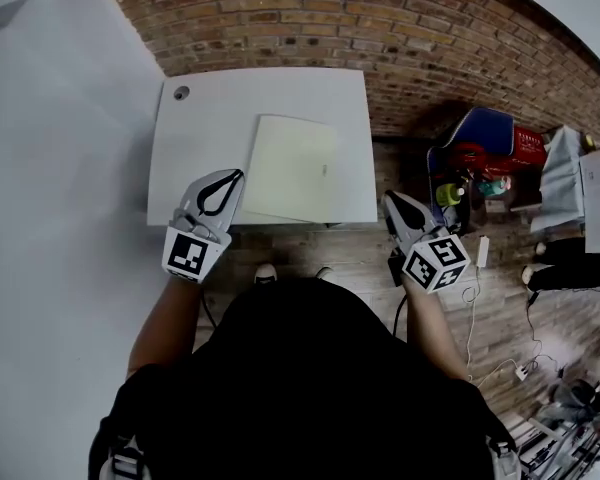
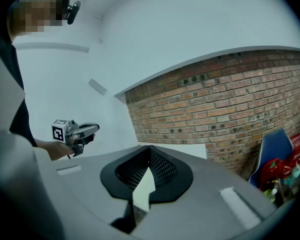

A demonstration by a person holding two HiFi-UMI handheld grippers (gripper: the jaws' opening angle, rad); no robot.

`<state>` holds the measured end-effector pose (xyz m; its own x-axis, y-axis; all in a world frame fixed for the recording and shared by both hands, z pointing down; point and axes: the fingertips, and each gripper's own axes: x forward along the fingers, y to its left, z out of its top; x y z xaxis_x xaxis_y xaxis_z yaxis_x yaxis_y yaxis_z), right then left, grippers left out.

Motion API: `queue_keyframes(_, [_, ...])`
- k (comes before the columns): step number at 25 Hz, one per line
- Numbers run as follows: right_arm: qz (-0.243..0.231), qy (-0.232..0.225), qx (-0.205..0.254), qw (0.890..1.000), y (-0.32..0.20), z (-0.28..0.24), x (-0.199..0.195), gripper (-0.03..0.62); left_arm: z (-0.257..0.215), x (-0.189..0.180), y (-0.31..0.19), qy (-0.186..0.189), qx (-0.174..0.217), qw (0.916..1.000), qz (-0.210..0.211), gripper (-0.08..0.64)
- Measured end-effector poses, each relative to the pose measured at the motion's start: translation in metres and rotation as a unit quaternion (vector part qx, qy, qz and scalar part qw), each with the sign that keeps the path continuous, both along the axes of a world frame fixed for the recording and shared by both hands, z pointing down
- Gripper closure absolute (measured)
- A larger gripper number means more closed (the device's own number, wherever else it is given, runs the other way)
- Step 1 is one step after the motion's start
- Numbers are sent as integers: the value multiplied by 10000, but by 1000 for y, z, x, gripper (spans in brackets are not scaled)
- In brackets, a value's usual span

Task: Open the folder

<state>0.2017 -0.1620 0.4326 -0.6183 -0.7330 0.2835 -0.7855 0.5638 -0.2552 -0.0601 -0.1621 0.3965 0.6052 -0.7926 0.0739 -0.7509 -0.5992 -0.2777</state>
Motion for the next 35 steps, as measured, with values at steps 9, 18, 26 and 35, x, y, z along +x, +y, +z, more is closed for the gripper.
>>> queue_keyframes(9, [61, 87, -59, 9999, 6, 8, 14, 591, 50, 28, 4, -321, -375, 9987, 115, 470])
queue_keyframes(18, [203, 91, -111, 9997, 17, 14, 21, 591, 89, 69, 17, -1083, -574, 9902, 673, 382])
queue_keyframes(26, [408, 123, -209, 9989, 28, 20, 31, 591, 119, 86, 22, -1472, -742, 9813, 995, 295])
queue_keyframes(35, [606, 185, -292, 9976, 42, 28, 40, 591, 160, 102, 29, -1663, -1001, 9705, 1430, 256])
